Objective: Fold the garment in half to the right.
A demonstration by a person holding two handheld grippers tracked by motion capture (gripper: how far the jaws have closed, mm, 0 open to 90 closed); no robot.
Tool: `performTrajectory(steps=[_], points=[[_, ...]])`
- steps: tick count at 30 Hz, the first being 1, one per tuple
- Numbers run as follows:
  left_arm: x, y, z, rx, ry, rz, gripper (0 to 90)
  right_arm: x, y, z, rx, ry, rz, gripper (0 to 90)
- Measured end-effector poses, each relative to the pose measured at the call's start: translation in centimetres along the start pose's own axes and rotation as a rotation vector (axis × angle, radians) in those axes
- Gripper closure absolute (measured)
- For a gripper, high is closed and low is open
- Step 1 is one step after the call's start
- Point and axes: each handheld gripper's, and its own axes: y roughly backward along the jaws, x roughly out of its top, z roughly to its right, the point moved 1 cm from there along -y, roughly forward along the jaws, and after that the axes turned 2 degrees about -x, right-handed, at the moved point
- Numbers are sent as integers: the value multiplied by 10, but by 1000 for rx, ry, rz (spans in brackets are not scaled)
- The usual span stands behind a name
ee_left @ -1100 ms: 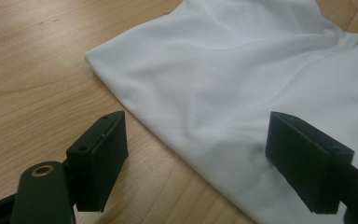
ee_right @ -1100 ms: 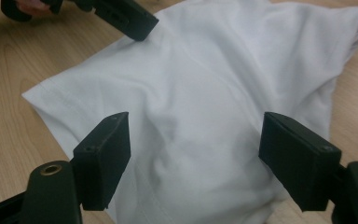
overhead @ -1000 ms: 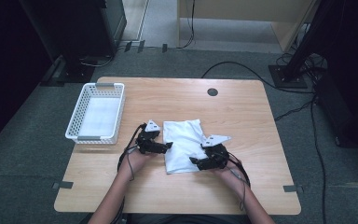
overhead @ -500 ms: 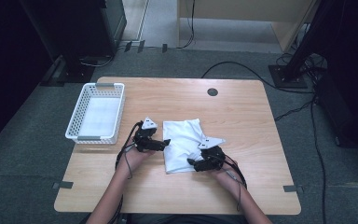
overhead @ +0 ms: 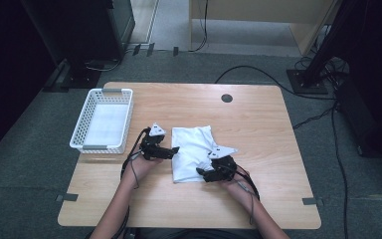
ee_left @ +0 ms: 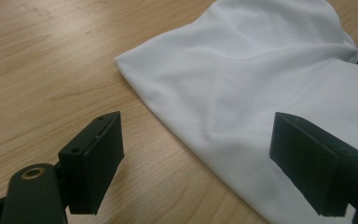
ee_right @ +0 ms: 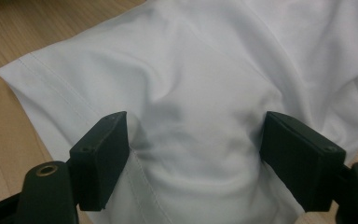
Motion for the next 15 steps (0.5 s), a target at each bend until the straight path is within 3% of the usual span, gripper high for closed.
performTrajectory(steps=[15], points=[[2,6,-8,17,6,15,180,4,-5,-2,14,15,-2,239]])
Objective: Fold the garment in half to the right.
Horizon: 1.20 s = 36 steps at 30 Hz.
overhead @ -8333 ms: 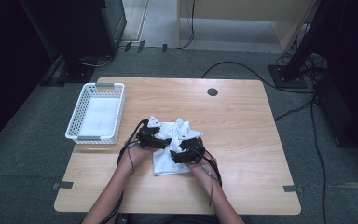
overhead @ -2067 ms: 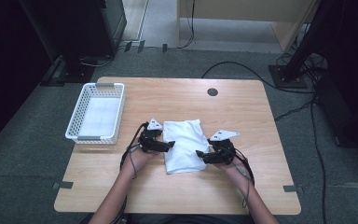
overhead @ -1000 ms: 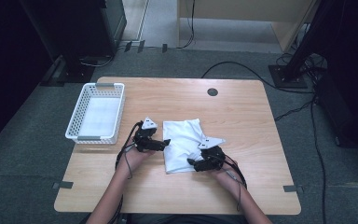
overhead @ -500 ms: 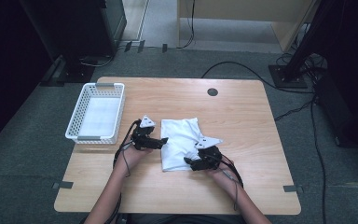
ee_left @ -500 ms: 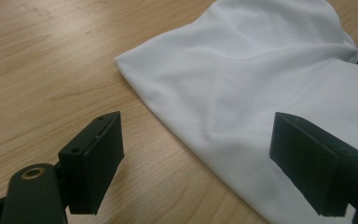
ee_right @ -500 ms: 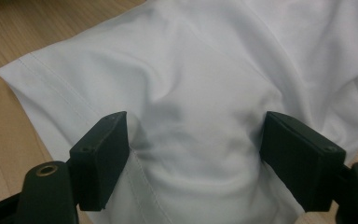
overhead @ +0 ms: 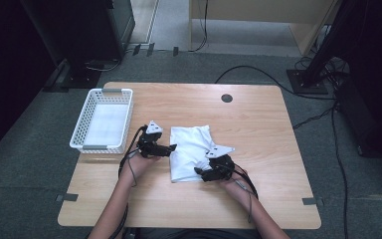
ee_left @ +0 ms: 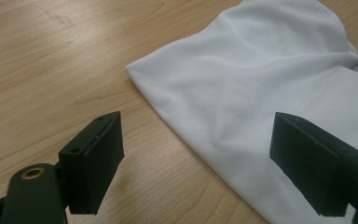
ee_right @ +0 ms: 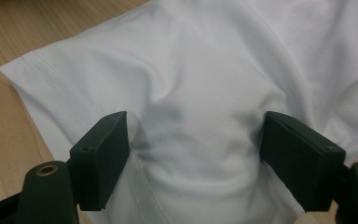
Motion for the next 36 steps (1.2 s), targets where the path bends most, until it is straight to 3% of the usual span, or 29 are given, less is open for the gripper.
performTrajectory(steps=[17,29,36], points=[[0,1,-11,9,24,-1,180,9,-11,-4,18,22,3,239],[2,-3,-19,39,50,-3,181,13,-15,-7,24,26,1,239],[4,-3,-23,40,46,0,181,15,-18,-7,29,27,2,238]])
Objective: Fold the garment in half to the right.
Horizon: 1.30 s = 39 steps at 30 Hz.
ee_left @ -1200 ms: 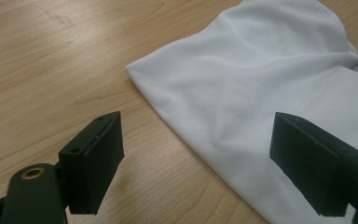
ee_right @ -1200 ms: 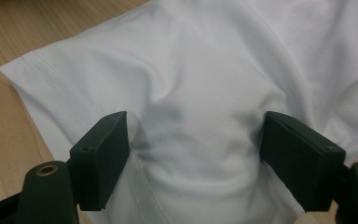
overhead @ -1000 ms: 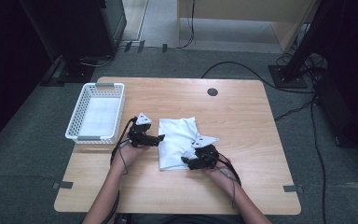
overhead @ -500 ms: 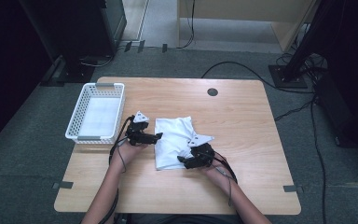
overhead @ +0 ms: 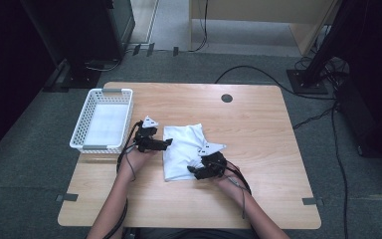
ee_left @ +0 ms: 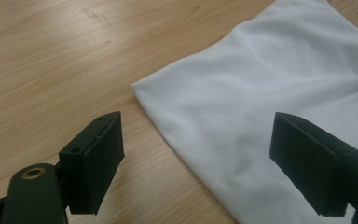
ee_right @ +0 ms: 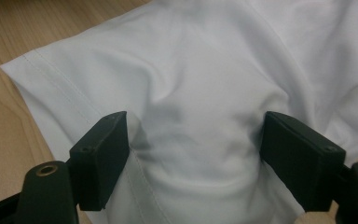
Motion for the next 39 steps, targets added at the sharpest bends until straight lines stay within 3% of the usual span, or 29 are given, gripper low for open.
performTrajectory(steps=[16,25,39], points=[[-1,-8,-10,21,3,-12,181,5,-5,-2,3,1,-3,238],[4,-9,-17,43,11,6,181,7,-8,-3,8,8,-1,239],[10,-21,-28,60,7,-12,182,11,-13,-4,14,14,-2,239]])
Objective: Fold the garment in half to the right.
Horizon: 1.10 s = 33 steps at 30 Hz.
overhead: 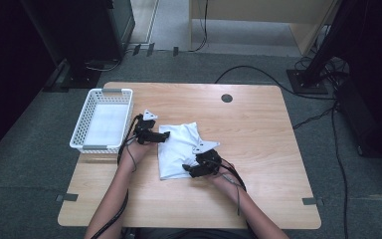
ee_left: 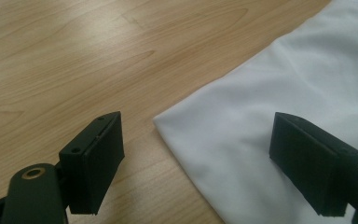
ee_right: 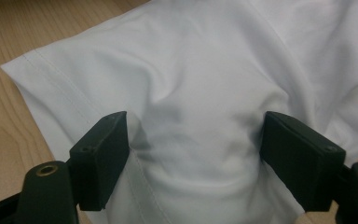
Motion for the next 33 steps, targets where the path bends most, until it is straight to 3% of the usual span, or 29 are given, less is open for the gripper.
performTrajectory(steps=[5,19,24,33], points=[[1,-2,-3,-2,4,7,220,2,-2,0,0,-1,1,239],[2,-9,-8,5,15,-7,219,7,-9,-1,2,2,1,239],[0,-11,-10,18,-8,16,220,9,-10,-1,2,1,2,238],[-1,-10,-9,31,-31,10,220,9,-11,-1,-4,-5,1,231]])
